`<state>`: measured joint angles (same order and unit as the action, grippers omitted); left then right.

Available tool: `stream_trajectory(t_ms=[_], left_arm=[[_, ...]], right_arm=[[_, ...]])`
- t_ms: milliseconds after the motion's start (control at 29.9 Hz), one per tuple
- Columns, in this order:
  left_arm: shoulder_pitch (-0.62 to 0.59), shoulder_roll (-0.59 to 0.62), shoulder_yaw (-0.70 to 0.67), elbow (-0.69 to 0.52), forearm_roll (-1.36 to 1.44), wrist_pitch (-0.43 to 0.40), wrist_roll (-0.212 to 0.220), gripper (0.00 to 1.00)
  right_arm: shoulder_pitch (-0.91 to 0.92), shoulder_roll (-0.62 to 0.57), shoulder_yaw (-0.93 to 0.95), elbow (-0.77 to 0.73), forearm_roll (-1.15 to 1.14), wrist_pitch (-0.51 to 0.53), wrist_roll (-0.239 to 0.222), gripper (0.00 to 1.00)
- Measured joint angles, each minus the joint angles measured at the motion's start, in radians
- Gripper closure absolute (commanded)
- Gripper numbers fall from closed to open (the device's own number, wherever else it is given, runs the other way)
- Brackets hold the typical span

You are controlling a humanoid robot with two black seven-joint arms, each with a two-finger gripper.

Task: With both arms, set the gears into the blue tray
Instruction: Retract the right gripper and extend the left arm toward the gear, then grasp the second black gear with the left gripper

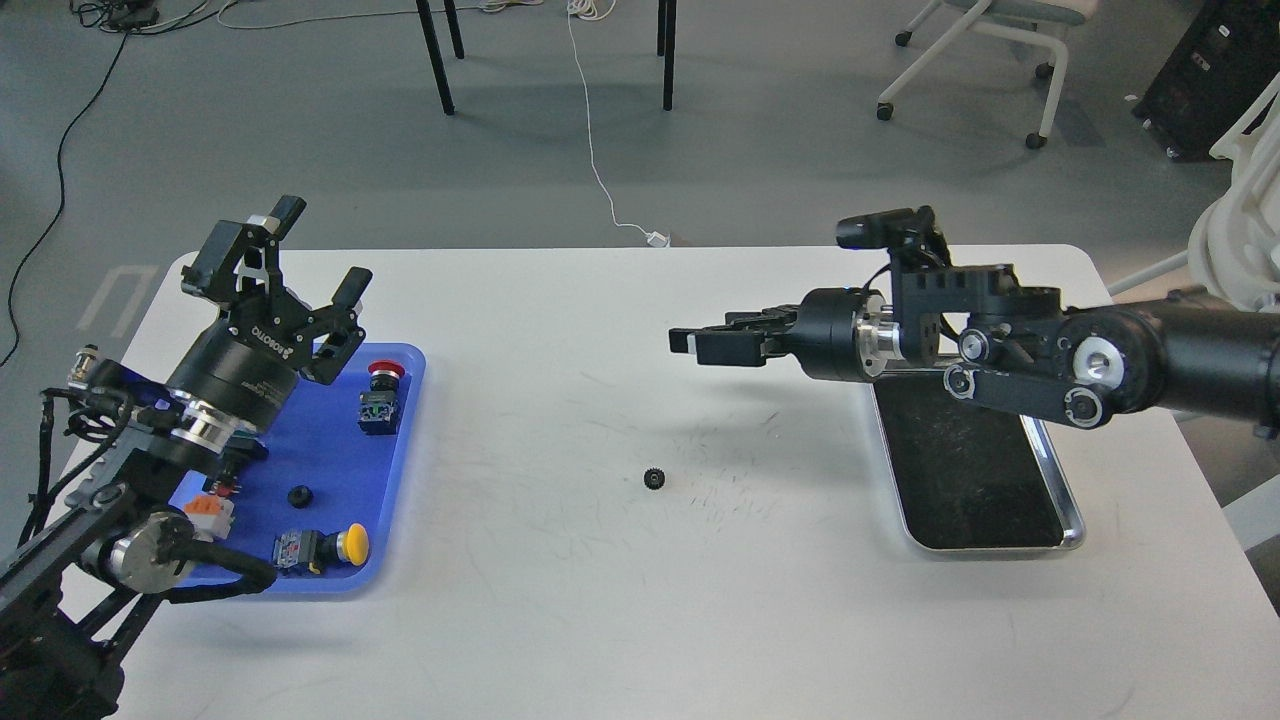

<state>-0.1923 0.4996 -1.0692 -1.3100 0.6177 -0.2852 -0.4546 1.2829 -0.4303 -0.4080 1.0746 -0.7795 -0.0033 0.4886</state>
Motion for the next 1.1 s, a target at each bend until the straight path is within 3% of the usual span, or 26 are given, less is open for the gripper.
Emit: stream_trajectory(t_ms=[134, 301, 502, 702, 836, 1103], left_arm=[[-0.047, -0.001, 0.012, 0.0, 0.086, 0.001, -0.026, 0.02], [-0.109, -0.002, 0.076, 0.0, 0.321, -0.006, -0.034, 0.02], [-0.296, -0.002, 0.328, 0.0, 0.642, -0.047, -0.034, 0.02], [-0.544, -0.013, 0.627, 0.031, 1.1, -0.052, -0.035, 0.02], [-0.703, -0.097, 0.811, 0.121, 1.355, -0.046, -0.035, 0.04], [-0.821, -0.308, 0.928, 0.341, 1.561, -0.043, -0.034, 0.16]], right_arm=[[-0.215, -0.11, 0.261, 0.04, 0.242, -0.002, 0.0, 0.03], [-0.545, -0.139, 0.679, 0.048, 0.457, 0.003, 0.0, 0.02], [-0.844, -0.136, 1.019, 0.1, 0.724, 0.029, 0.0, 0.01], [-0.954, -0.149, 1.082, 0.101, 0.83, 0.135, 0.0, 0.01], [-0.967, -0.169, 1.085, 0.1, 0.832, 0.148, 0.0, 0.01], [-0.968, -0.173, 1.084, 0.102, 0.832, 0.149, 0.0, 0.01]])
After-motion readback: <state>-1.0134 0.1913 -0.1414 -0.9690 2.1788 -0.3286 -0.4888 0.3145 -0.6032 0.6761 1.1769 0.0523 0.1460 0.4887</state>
